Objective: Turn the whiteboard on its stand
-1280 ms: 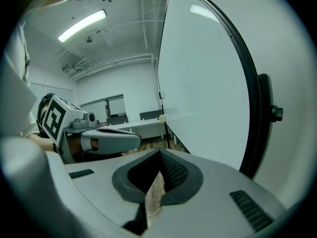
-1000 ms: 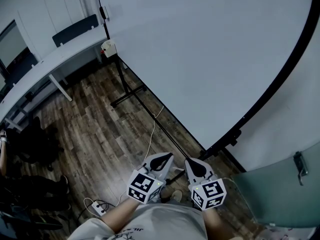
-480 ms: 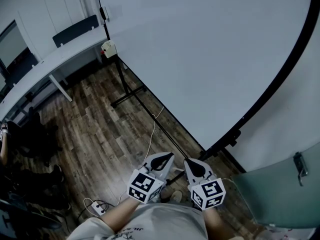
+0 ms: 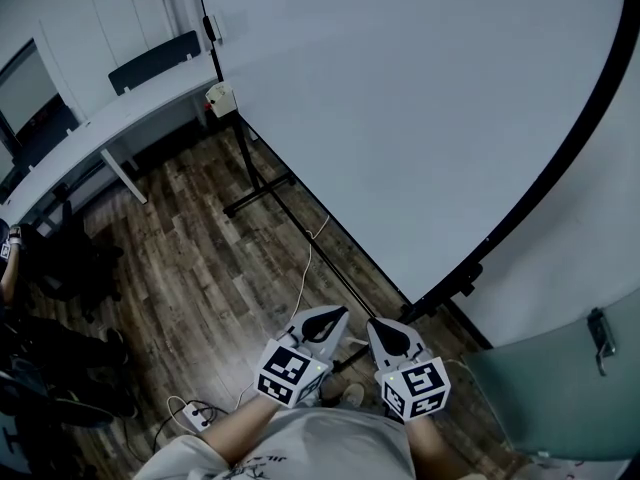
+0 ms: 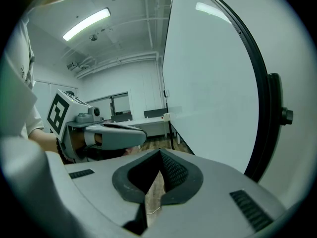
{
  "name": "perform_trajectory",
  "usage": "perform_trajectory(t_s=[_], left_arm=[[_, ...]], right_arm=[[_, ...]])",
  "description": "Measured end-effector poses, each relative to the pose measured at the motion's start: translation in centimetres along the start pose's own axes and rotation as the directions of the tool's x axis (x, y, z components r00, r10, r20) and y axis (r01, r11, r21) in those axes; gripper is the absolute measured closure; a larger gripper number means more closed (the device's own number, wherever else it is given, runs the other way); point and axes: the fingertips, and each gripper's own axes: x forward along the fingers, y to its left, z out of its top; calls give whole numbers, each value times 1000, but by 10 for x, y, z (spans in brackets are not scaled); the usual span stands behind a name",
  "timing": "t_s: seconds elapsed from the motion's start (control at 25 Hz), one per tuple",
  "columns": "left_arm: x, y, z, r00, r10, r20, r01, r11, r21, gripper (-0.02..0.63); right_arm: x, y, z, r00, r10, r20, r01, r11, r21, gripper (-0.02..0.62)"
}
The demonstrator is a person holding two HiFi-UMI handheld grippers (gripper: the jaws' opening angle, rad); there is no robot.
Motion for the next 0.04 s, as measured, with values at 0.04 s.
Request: perform_trajectory(t_s=[0.04], left_arm=[[-1, 0, 0, 1000, 0, 0, 0, 1000, 0, 595]], right_arm=[[0, 1, 1, 1000, -2, -1, 2, 1000, -1, 589]])
